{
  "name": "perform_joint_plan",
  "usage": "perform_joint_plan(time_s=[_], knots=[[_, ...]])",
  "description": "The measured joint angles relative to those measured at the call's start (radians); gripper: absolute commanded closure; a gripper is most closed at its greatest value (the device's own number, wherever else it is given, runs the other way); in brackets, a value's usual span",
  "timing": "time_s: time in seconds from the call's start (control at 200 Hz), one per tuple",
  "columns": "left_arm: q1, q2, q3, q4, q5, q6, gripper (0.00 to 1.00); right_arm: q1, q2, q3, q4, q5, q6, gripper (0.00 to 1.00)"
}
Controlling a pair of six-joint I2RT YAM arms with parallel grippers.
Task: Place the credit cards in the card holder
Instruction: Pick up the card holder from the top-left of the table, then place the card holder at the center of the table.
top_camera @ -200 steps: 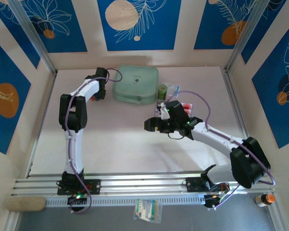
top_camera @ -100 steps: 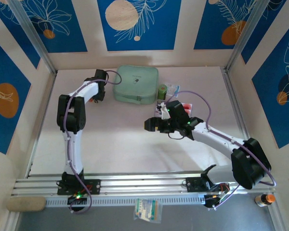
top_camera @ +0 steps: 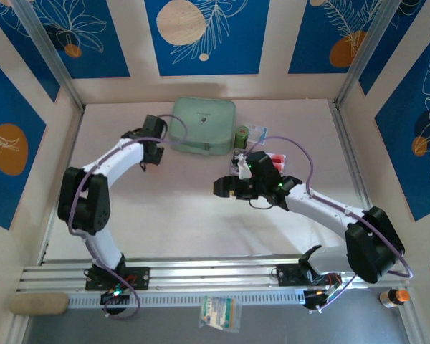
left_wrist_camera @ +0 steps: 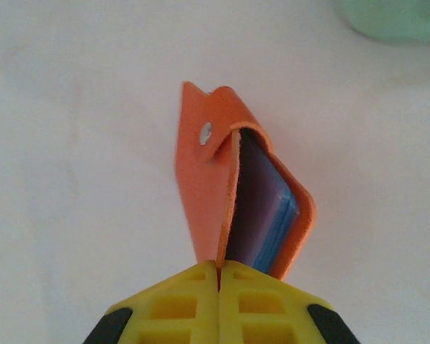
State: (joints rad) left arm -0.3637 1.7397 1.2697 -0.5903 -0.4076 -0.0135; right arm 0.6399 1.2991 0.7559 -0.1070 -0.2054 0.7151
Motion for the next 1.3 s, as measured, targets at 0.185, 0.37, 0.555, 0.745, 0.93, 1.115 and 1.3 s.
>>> perform_joint_plan(time_s=[0.185,0.37,0.555,0.745,0.93,1.115,1.3], knots=[[-0.203,-0.116,-0.167,-0.008,0.012,-0.067,1.0,0.002,-0.023,-0.043,0.004,0.027,0.032,0.24],[-0.401,-0.242,-0.279,-0.018,0.012,-0.137,1.0,0.002,-0.037,-0.084,-0.002,0.071,0.087,0.24],[-0.553,-0.297,-0.362,0.015,0.038,-0.21,1.0,0.002,-0.045,-0.109,-0.017,0.106,0.132,0.24],[-0.611,-0.298,-0.427,0.08,0.069,-0.275,0.57,0.002,-0.046,-0.109,-0.045,0.133,0.162,0.25],[-0.605,-0.364,-0.444,0.124,0.062,-0.341,0.21,0.004,-0.035,-0.105,-0.067,0.135,0.177,0.34],[-0.481,-0.474,-0.444,0.154,0.064,-0.435,0.01,0.039,0.058,-0.051,-0.069,0.122,0.18,0.44],[-0.28,-0.499,-0.448,0.194,0.146,-0.53,0.0,0.111,0.183,0.044,-0.065,0.109,0.188,0.47]])
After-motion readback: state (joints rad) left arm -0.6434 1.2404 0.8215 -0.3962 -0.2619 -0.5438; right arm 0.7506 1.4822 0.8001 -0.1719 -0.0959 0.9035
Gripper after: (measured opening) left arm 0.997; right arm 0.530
